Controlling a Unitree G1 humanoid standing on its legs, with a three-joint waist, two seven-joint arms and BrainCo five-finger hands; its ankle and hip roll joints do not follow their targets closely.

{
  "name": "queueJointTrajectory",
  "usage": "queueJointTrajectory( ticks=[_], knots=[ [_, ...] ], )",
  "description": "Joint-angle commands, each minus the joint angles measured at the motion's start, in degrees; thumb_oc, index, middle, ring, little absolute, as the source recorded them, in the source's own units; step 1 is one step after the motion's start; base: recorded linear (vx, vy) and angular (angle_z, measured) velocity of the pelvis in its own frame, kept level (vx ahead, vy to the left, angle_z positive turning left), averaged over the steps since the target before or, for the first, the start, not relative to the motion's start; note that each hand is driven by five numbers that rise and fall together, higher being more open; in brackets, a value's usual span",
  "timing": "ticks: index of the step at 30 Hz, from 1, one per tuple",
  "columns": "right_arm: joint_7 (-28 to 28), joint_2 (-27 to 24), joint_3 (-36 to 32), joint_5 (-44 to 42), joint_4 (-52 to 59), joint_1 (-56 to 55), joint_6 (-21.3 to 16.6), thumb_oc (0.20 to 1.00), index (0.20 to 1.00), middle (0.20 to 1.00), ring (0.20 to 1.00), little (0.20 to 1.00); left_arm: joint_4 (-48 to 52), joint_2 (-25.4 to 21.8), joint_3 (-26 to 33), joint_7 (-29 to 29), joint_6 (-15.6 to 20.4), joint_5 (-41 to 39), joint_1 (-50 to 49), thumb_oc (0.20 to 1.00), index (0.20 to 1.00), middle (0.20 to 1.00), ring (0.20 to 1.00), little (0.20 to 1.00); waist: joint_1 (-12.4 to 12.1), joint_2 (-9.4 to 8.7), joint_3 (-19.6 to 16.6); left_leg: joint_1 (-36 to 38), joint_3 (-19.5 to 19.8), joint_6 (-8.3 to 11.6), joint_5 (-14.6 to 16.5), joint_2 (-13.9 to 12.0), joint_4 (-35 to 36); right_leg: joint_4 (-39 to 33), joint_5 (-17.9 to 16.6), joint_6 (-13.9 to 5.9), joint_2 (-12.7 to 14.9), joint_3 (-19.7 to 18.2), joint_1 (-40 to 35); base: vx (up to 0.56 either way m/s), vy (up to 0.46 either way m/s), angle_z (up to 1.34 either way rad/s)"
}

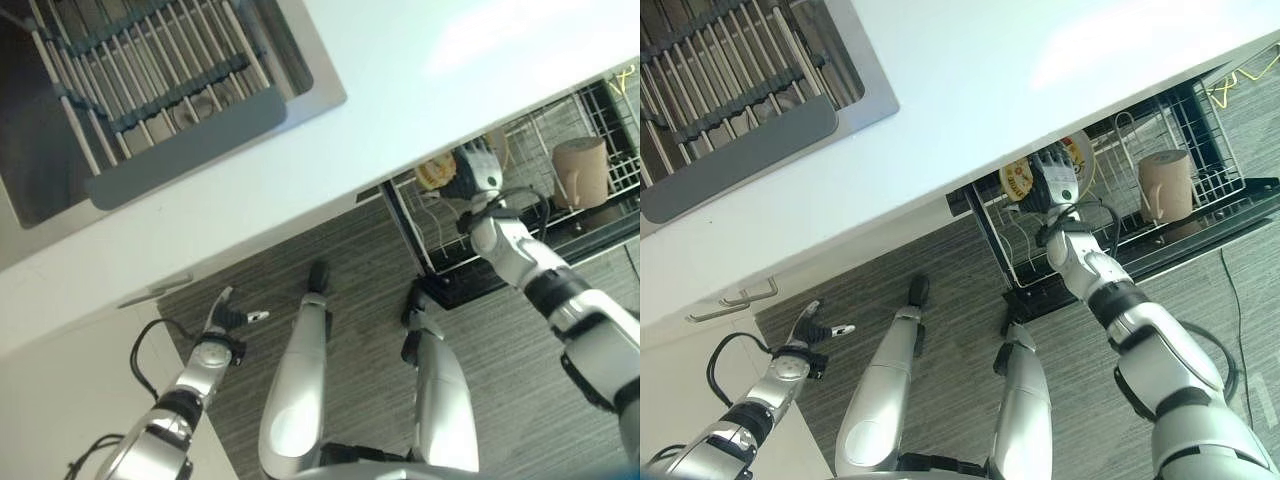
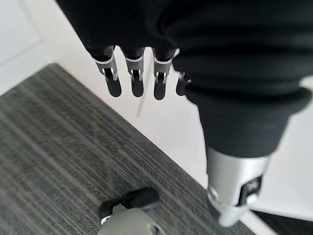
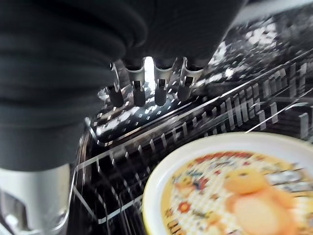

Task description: Place the dishes in the dishwasher.

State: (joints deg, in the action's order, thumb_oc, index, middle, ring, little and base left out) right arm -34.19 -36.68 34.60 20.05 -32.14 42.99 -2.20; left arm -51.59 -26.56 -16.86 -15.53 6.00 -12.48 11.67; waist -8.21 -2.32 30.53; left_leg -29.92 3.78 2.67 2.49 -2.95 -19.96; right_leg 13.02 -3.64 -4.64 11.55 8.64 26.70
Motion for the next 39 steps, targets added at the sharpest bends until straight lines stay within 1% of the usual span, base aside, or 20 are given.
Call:
queueJointTrajectory(
  ticks=[1, 8, 10, 15, 16, 19, 22, 23, 25, 26, 27, 28, 29, 30, 32, 33, 35, 36, 37, 39],
  knots=[
    [-0.5, -4.7, -3.5, -4.1, 3.1, 0.1, 2.3, 1.000, 1.000, 1.000, 1.000, 1.000, 1.2, 0.8, 1.8, 0.3, -1.8, -1.1, -1.2, 1.000, 1.000, 1.000, 1.000, 1.000, 0.7, 1.50, -0.7, 5.2, -2.3, -3.74, -1.5, -0.8, 7.0, 6.6, 6.1, 0.02, -0.8, -0.5, -1.4, 0.08, 0.029, -0.04],
    [-1.5, -4.1, -13.0, -8.1, 13.6, -12.4, 3.5, 1.000, 1.000, 1.000, 1.000, 1.000, -0.6, 1.5, 6.7, 1.0, -3.0, 0.4, -5.2, 1.000, 1.000, 1.000, 1.000, 1.000, 2.7, -0.97, -0.7, 12.9, -4.8, -3.39, 0.7, -2.1, 6.8, 4.2, 5.9, -0.27, -0.7, -1.1, -9.3, 0.06, -0.001, -0.07],
    [-2.2, -3.0, -15.6, -9.1, 15.9, -15.7, 2.7, 1.000, 1.000, 1.000, 1.000, 1.000, -1.4, 1.9, 7.8, 1.7, -3.1, 0.9, -5.9, 1.000, 1.000, 1.000, 1.000, 1.000, 3.3, -1.63, -0.7, 15.4, -5.3, -3.29, 1.3, -2.5, 6.8, 3.5, 6.0, -0.20, -0.8, -1.3, -12.1, 0.07, -0.009, -0.16],
    [-3.6, -1.8, -22.7, -11.6, 21.5, -25.2, 0.3, 1.000, 1.000, 1.000, 1.000, 1.000, -4.0, 4.9, 10.3, 5.1, -5.9, -1.9, -9.8, 1.000, 1.000, 1.000, 1.000, 1.000, 4.9, -2.53, -5.4, 20.4, -6.3, -3.00, 1.9, -3.2, 8.9, 0.2, 5.8, -0.33, -1.2, -1.7, -17.3, 0.12, -0.003, -0.19],
    [-4.5, -1.5, -26.1, -12.0, 23.3, -28.6, -1.4, 1.000, 1.000, 1.000, 1.000, 1.000, -6.1, 6.4, 11.8, 5.8, -5.9, -1.9, -11.5, 1.000, 1.000, 1.000, 1.000, 1.000, 5.8, -2.60, -8.1, 23.6, -6.8, -2.48, 1.8, -3.7, 11.3, -2.0, 5.8, -0.71, -1.3, -1.9, -20.4, 0.17, 0.011, -0.19],
    [-7.4, -0.6, -32.5, -15.5, 25.5, -33.2, -4.3, 1.000, 1.000, 1.000, 1.000, 1.000, -8.5, 8.5, 13.7, 5.8, -5.6, -0.3, -14.2, 1.000, 1.000, 1.000, 1.000, 1.000, 7.1, -2.46, -13.1, 27.3, -7.2, -1.74, 0.4, -4.2, 15.5, -5.4, 4.9, -1.38, -1.6, -2.7, -23.8, 0.21, 0.003, -0.12],
    [-9.6, 1.4, -36.3, -21.2, 25.0, -36.1, -7.4, 1.000, 1.000, 1.000, 1.000, 1.000, -10.1, 9.6, 14.4, 5.5, -4.8, 0.0, -15.3, 1.000, 1.000, 1.000, 1.000, 1.000, 7.7, -1.98, -15.8, 29.4, -7.6, -1.25, -0.5, -4.5, 18.0, -7.2, 4.5, -1.75, -1.6, -2.9, -25.5, 0.11, 0.012, -0.10],
    [-11.7, 3.6, -39.3, -25.6, 23.5, -38.2, -10.5, 1.000, 1.000, 1.000, 1.000, 1.000, -10.9, 10.1, 14.8, 5.7, -3.6, 0.6, -15.7, 1.000, 1.000, 1.000, 1.000, 1.000, 8.3, -1.60, -17.5, 30.8, -8.1, -0.83, -1.1, -4.9, 20.0, -8.5, 4.3, -2.12, -1.6, -2.8, -26.7, 0.12, 0.017, -0.05],
    [-12.4, 5.9, -42.4, -29.6, 21.1, -40.0, -13.8, 1.000, 1.000, 1.000, 1.000, 1.000, -11.5, 10.5, 14.8, 6.2, -2.8, 1.3, -15.7, 1.000, 1.000, 1.000, 1.000, 1.000, 8.8, -1.41, -18.7, 32.2, -8.3, -0.36, -1.7, -5.0, 21.8, -9.9, 4.1, -2.33, -1.7, -2.6, -28.0, 0.10, -0.004, -0.11],
    [-13.1, 8.0, -45.5, -35.2, 17.9, -41.3, -17.9, 1.000, 1.000, 1.000, 1.000, 1.000, -12.2, 10.6, 14.0, 6.7, -1.6, 2.2, -15.2, 1.000, 1.000, 1.000, 1.000, 1.000, 9.2, -1.28, -19.7, 33.2, -8.6, -0.07, -1.8, -5.1, 22.6, -10.8, 4.1, -2.40, -1.9, -2.4, -29.1, 0.08, -0.018, -0.08],
    [-12.7, 9.1, -46.7, -37.5, 15.9, -41.6, -19.8, 1.000, 1.000, 1.000, 1.000, 1.000, -12.8, 10.7, 13.2, 6.8, -0.8, 2.2, -14.8, 1.000, 1.000, 1.000, 1.000, 1.000, 9.4, -1.20, -20.1, 33.7, -8.8, 0.01, -1.7, -5.2, 22.8, -11.0, 4.2, -2.41, -1.9, -2.2, -29.4, 0.11, -0.024, -0.02],
    [-11.7, 11.7, -48.8, -45.0, 12.2, -42.2, -24.4, 1.000, 1.000, 1.000, 1.000, 1.000, -13.6, 10.8, 11.8, 7.2, 0.6, 1.8, -14.6, 1.000, 1.000, 1.000, 1.000, 1.000, 9.7, -1.02, -20.6, 34.6, -9.0, 0.09, -1.5, -5.2, 22.9, -11.4, 4.2, -2.39, -1.8, -2.0, -30.3, 0.10, -0.020, 0.00],
    [-10.7, 13.0, -49.8, -49.9, 10.2, -42.4, -26.6, 1.000, 1.000, 1.000, 1.000, 1.000, -13.8, 10.8, 11.0, 7.6, 1.2, 1.5, -14.4, 1.000, 1.000, 1.000, 1.000, 1.000, 9.8, -0.94, -20.8, 35.1, -9.2, 0.12, -1.3, -5.2, 23.0, -11.6, 4.2, -2.41, -1.8, -1.8, -30.8, 0.12, -0.031, -0.05],
    [-8.6, 15.3, -51.9, -59.3, 5.5, -42.3, -30.0, 1.000, 1.000, 1.000, 1.000, 1.000, -14.1, 10.7, 9.6, 8.4, 1.7, 0.8, -14.0, 1.000, 1.000, 1.000, 1.000, 1.000, 9.8, -0.74, -21.2, 36.0, -9.3, 0.17, -1.1, -5.3, 23.2, -12.2, 4.2, -2.40, -1.8, -1.5, -31.7, 0.09, -0.029, -0.05],
    [-7.5, 16.6, -53.5, -64.7, 1.2, -42.1, -31.9, 1.000, 1.000, 1.000, 1.000, 1.000, -14.5, 10.6, 8.5, 9.5, 1.9, 0.3, -13.6, 1.000, 1.000, 1.000, 1.000, 1.000, 9.6, -0.59, -21.4, 36.6, -9.4, 0.20, -0.9, -5.3, 23.4, -12.8, 4.1, -2.44, -1.8, -1.3, -32.4, 0.08, -0.041, 0.02],
    [-6.8, 18.2, -55.4, -67.3, -4.9, -41.8, -33.4, 1.000, 1.000, 1.000, 1.000, 1.000, -14.7, 10.7, 6.9, 12.9, 0.4, -0.9, -12.9, 1.000, 1.000, 1.000, 1.000, 1.000, 9.3, -0.32, -21.8, 37.5, -9.4, 0.31, -0.8, -5.4, 23.7, -13.6, 4.0, -2.50, -1.8, -0.6, -33.3, 0.09, -0.064, 0.03],
    [-5.1, 19.7, -55.1, -67.8, -9.5, -41.5, -32.5, 1.000, 1.000, 1.000, 1.000, 1.000, -14.4, 11.2, 5.4, 14.6, -0.8, -0.9, -12.4, 1.000, 1.000, 1.000, 1.000, 1.000, 8.9, -0.01, -22.0, 38.5, -9.3, 0.37, -0.6, -5.5, 24.0, -14.4, 3.7, -2.52, -1.7, 0.1, -34.4, 0.09, -0.061, 0.07],
    [-2.1, 20.6, -54.5, -71.4, -11.1, -41.4, -31.6, 1.000, 1.000, 1.000, 1.000, 1.000, -14.3, 11.2, 4.5, 15.2, -1.8, -1.1, -12.4, 1.000, 1.000, 1.000, 1.000, 1.000, 8.8, 0.22, -22.2, 39.0, -9.2, 0.43, -0.5, -5.5, 24.2, -14.7, 3.6, -2.47, -1.8, 0.3, -34.9, 0.07, -0.047, 0.06],
    [4.1, 22.7, -52.7, -75.8, -13.2, -41.6, -30.9, 1.000, 1.000, 1.000, 1.000, 1.000, -14.1, 11.1, 3.8, 16.4, -3.1, -2.0, -12.7, 1.000, 1.000, 1.000, 1.000, 1.000, 8.9, 0.80, -22.4, 39.6, -9.2, 0.56, -0.4, -5.5, 24.4, -15.0, 3.6, -2.47, -1.6, 0.7, -35.4, 0.05, -0.033, 0.03],
    [7.7, 23.7, -51.4, -78.1, -14.6, -41.7, -30.1, 1.000, 1.000, 1.000, 1.000, 1.000, -14.3, 10.9, 3.7, 16.7, -3.7, -1.8, -13.0, 1.000, 1.000, 1.000, 1.000, 1.000, 8.9, 1.24, -22.6, 39.9, -9.2, 0.57, -0.4, -5.5, 24.6, -15.1, 3.6, -2.47, -1.5, 1.0, -35.6, 0.03, -0.010, 0.03]
  ],
)
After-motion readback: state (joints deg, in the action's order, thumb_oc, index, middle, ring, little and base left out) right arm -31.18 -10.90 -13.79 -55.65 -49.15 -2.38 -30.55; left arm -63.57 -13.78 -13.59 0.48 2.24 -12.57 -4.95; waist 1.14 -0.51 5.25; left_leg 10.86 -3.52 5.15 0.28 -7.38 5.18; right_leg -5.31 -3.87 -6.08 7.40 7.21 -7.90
